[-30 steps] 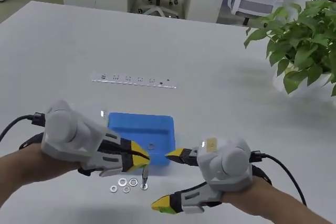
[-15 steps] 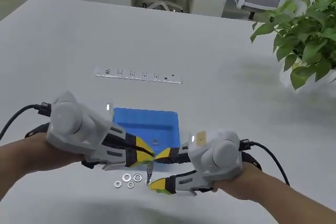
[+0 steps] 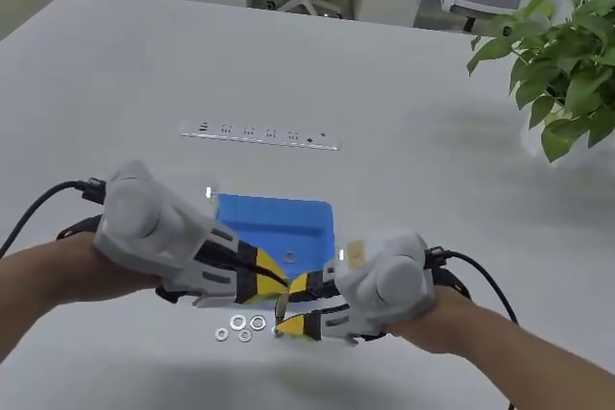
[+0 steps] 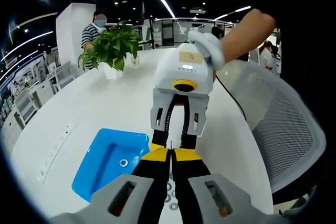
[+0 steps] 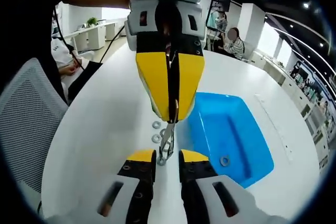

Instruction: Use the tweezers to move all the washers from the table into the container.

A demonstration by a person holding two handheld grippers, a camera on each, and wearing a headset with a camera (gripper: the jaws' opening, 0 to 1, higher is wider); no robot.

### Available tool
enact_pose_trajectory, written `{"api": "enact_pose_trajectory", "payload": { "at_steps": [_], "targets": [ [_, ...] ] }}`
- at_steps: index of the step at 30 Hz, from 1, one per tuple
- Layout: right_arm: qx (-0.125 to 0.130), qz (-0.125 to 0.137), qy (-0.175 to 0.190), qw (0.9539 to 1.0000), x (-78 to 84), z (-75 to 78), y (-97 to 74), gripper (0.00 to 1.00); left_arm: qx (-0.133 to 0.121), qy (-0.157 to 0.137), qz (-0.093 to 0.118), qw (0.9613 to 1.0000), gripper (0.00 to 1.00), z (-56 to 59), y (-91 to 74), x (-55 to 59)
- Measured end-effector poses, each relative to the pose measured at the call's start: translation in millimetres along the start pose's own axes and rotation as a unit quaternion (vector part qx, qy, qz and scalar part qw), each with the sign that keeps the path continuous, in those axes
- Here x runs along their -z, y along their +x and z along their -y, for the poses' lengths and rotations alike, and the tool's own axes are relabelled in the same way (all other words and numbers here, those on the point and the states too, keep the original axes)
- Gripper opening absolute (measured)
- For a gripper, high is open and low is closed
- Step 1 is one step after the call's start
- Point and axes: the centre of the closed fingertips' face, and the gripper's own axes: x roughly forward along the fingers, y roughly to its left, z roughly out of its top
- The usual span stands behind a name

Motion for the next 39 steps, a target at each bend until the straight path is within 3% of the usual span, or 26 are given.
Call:
{"api": "enact_pose_trajectory", "payload": {
  "at_steps": [11,28,39],
  "targets": [
    [-0.026,-0.027,-0.029,0.9989,5.6,-4.4,6.4,0.12,0.009,0.003,-0.01,0.9999,0.05,-1.4,0.4,2.9],
    [-0.032,-0.022,0.005,0.9992,6.5,-4.6,6.9,0.09,0.012,0.006,-0.019,0.9997,0.05,-1.3,-0.9,7.2],
    [-0.041,-0.022,0.008,0.9989,6.2,-4.7,8.6,0.11,0.011,0.007,-0.021,0.9997,0.05,-1.7,-0.7,7.4]
  ]
}}
